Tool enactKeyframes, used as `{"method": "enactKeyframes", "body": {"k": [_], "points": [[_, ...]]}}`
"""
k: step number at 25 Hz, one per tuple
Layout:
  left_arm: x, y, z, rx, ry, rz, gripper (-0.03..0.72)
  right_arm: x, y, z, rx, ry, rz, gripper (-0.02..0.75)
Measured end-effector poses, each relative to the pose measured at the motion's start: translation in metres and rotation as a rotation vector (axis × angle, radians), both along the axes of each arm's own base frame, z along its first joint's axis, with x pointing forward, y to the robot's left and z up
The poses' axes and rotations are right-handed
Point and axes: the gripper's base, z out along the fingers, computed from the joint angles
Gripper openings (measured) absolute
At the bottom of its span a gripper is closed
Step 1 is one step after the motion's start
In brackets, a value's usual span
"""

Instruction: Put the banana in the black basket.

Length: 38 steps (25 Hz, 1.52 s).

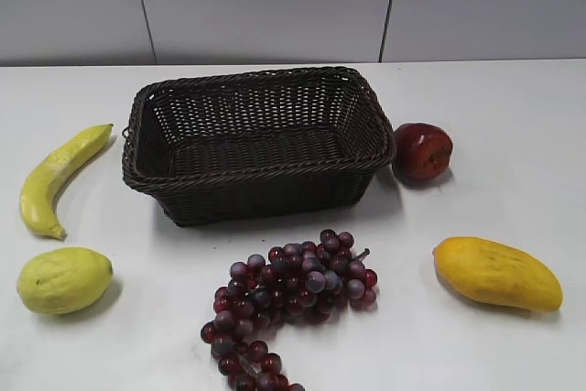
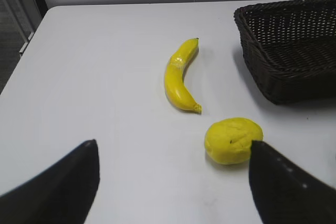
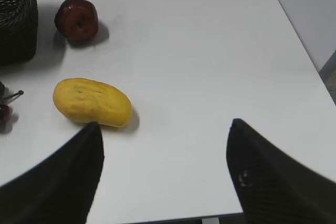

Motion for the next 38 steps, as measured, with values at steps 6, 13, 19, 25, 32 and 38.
{"method": "enactKeyframes", "body": {"k": [6, 13, 19, 25, 32, 38], "points": [[0.000, 0.000, 0.000, 0.000, 0.000, 0.000, 0.677, 0.000, 0.000, 0.000, 0.000, 0.000, 0.000, 0.584], [0.000, 0.000, 0.000, 0.000, 0.000, 0.000, 0.677, 0.000, 0.000, 0.000, 0.000, 0.000, 0.000, 0.584], [0.007, 0.000, 0.000, -0.002, 0.046, 0.000, 0.657, 0.000, 0.000, 0.000, 0.000, 0.000, 0.000, 0.584], [0.042, 0.001, 0.015, -0.010, 0.092, 0.010, 0.650, 0.000, 0.000, 0.000, 0.000, 0.000, 0.000, 0.584], [0.118, 0.000, 0.023, -0.110, 0.055, 0.030, 0.645, 0.000, 0.000, 0.000, 0.000, 0.000, 0.000, 0.584], [0.191, 0.000, 0.002, -0.138, 0.285, 0.055, 0.639, 0.000, 0.000, 0.000, 0.000, 0.000, 0.000, 0.584]]}}
